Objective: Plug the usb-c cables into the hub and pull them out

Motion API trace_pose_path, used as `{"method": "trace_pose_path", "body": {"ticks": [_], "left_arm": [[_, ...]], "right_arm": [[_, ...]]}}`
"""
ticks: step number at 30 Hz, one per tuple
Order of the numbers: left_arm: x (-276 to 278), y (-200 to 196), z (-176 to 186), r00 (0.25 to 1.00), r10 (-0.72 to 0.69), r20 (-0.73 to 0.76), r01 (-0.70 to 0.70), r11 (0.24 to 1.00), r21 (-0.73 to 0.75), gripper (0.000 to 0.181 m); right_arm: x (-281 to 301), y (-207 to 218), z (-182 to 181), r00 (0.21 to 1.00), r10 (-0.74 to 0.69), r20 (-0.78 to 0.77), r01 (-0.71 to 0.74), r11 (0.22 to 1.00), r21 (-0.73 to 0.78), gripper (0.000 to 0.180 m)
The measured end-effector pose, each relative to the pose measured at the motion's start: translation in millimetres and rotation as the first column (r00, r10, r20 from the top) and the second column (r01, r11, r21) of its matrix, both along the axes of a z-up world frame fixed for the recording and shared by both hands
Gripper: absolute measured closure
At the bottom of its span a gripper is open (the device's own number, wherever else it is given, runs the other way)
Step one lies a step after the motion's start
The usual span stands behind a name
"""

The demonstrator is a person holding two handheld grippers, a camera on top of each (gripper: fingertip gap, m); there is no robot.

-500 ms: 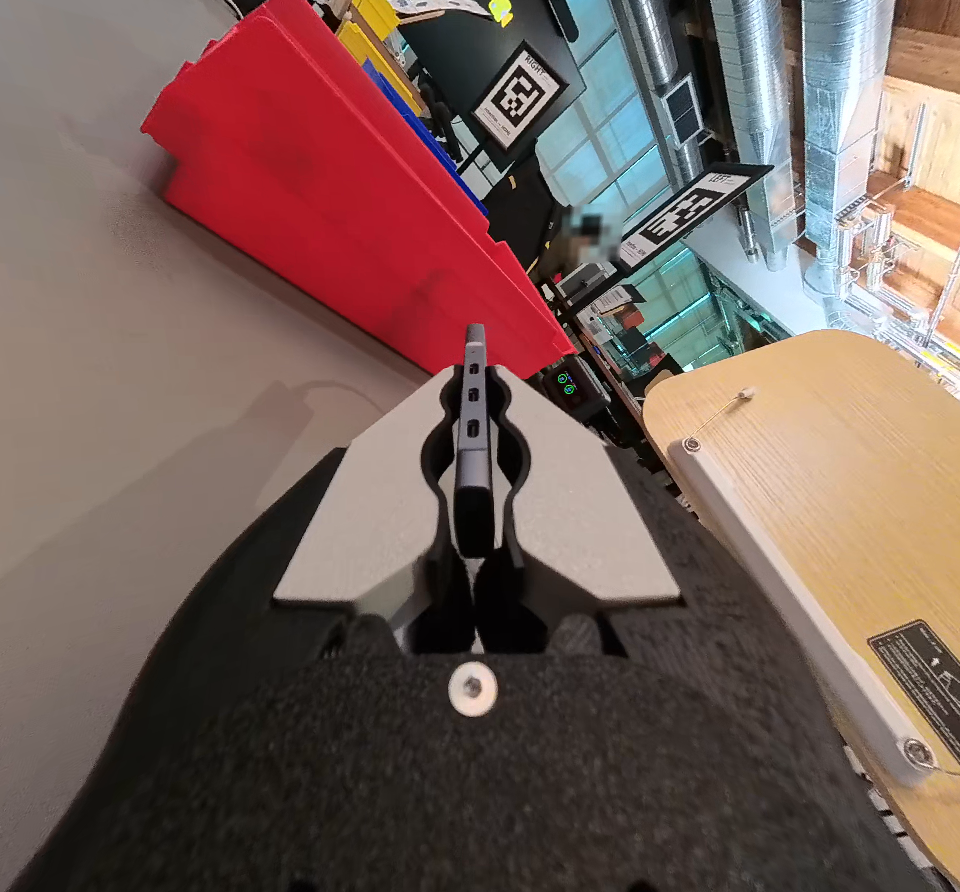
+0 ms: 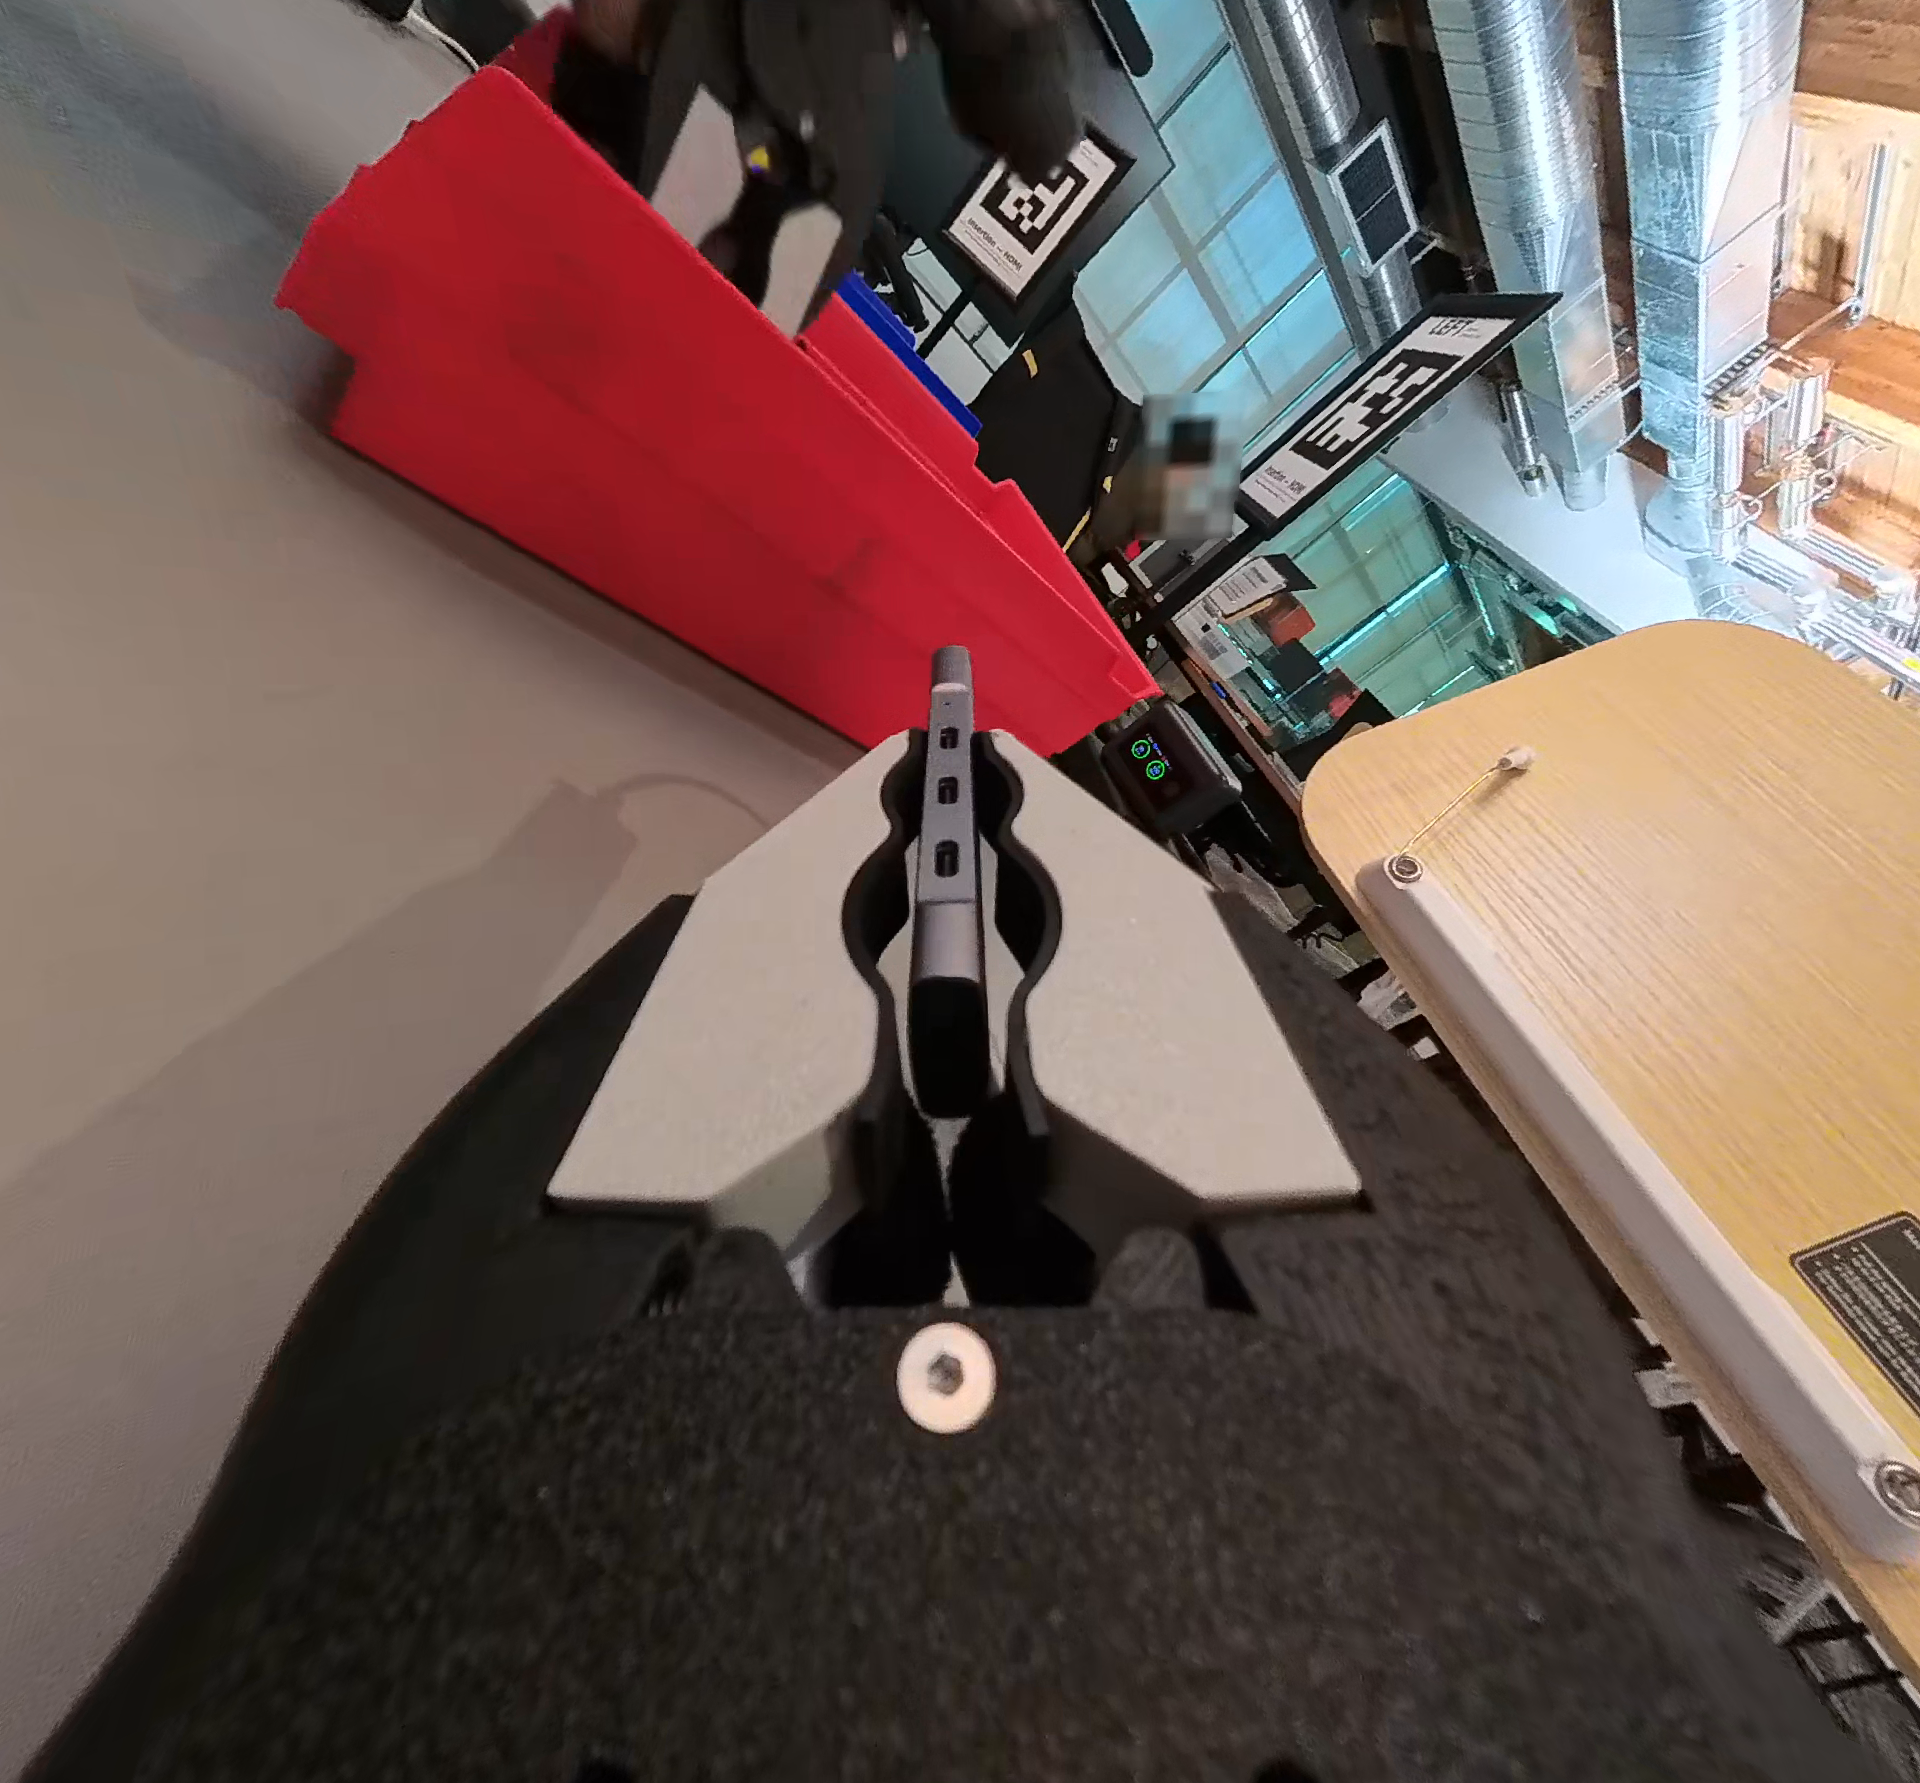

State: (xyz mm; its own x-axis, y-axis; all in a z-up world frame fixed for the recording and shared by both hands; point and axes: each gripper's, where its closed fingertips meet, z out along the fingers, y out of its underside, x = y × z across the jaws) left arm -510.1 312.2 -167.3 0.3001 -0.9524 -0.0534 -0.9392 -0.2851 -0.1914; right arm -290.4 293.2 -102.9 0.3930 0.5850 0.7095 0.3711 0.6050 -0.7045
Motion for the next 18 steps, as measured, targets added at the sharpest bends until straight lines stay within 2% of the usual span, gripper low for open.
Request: {"method": "trace_pose_path", "body": {"ticks": [1, 4, 7, 11, 13, 18], "left_arm": [[0, 4, -6, 0.998, -0.052, -0.032, 0.052, 0.999, 0.008, 0.147], [7, 16, -13, 0.977, -0.199, -0.079, 0.206, 0.975, 0.085, 0.143], [7, 17, -23, 0.956, -0.272, -0.113, 0.281, 0.957, 0.074, 0.14], [11, 16, -26, 0.954, -0.288, -0.086, 0.293, 0.955, 0.049, 0.15], [12, 8, -27, 0.95, -0.305, -0.059, 0.306, 0.952, 0.0, 0.169], [12, 3, -28, 0.938, -0.339, -0.076, 0.343, 0.938, 0.04, 0.176]], "right_arm": [[0, 0, 0, 1.0, 0.002, 0.0, -0.002, 1.0, -0.003, 0.17], [0, -1, -1, 1.0, 0.008, -0.004, -0.008, 1.0, -0.013, 0.17], [0, 0, -1, 1.0, 0.013, -0.01, -0.013, 1.0, -0.026, 0.171], [1, 0, 0, 1.0, 0.02, -0.021, -0.021, 0.999, -0.042, 0.171], [1, -1, 0, 1.0, 0.022, -0.022, -0.023, 0.999, -0.039, 0.171], [1, -1, 0, 1.0, 0.02, -0.019, -0.021, 0.999, -0.03, 0.171]]}}
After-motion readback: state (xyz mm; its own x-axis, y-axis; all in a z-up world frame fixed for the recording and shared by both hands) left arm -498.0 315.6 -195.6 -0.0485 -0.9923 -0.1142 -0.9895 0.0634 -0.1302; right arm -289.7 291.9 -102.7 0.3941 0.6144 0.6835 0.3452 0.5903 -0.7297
